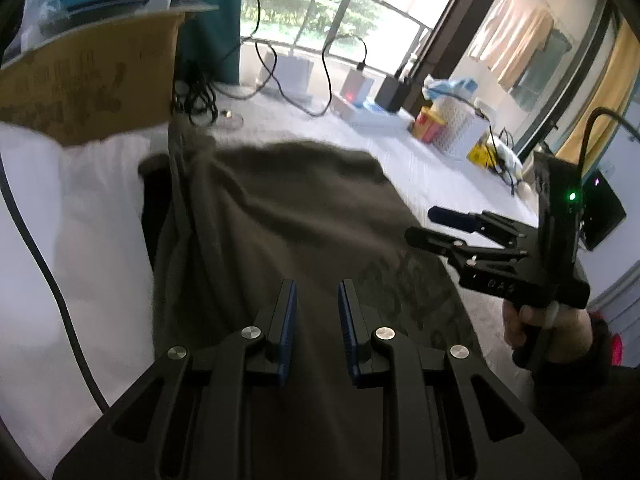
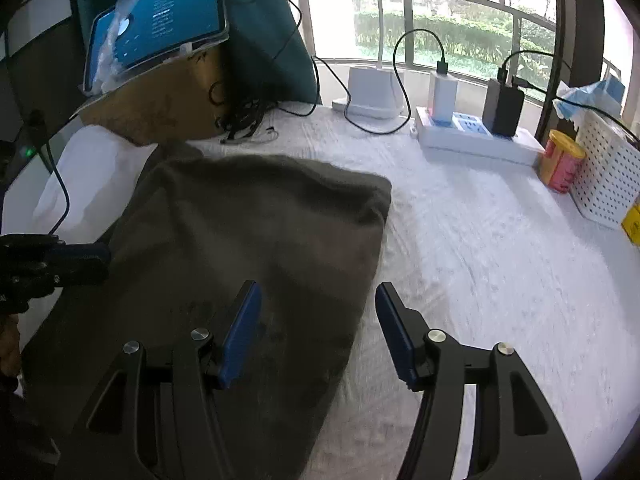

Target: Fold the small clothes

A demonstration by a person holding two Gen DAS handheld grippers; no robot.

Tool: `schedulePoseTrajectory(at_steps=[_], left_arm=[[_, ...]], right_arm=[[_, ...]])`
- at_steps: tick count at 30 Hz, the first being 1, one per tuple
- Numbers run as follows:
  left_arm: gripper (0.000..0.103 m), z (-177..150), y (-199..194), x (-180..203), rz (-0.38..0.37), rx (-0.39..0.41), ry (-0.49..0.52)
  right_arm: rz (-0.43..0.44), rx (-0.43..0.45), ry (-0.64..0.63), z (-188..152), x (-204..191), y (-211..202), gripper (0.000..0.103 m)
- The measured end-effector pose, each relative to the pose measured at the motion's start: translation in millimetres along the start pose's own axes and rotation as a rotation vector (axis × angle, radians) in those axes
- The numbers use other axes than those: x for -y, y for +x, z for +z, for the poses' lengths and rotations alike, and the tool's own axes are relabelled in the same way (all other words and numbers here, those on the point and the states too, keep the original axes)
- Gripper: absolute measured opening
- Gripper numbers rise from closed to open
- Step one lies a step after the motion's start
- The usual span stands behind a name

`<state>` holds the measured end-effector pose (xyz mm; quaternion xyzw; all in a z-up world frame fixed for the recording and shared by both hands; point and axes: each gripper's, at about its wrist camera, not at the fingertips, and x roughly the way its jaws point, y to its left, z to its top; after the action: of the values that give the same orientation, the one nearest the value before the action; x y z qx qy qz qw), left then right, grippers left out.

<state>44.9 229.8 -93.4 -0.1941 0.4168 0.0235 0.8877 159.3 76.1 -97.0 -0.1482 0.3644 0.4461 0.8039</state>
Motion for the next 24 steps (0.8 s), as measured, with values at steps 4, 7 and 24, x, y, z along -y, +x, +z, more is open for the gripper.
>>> schedulePoseTrajectory(at_steps=[4, 7, 24], left_arm=[[0.023, -16, 10, -10, 0.067, -0.052, -0.033], [0.023, -21, 7, -13, 0.06, -0.027, -0.048], [0.039, -54, -30, 18, 0.107, 0.033, 0.008]], right_arm=[[-0.001, -0.015, -0.003, -13, -2, -4, 0.06], [-0.008, -0.029, -0.007, -22, -3, -4, 0.06], [-0.018, -0.054, -0.048, -63, -12, -28, 0.06]])
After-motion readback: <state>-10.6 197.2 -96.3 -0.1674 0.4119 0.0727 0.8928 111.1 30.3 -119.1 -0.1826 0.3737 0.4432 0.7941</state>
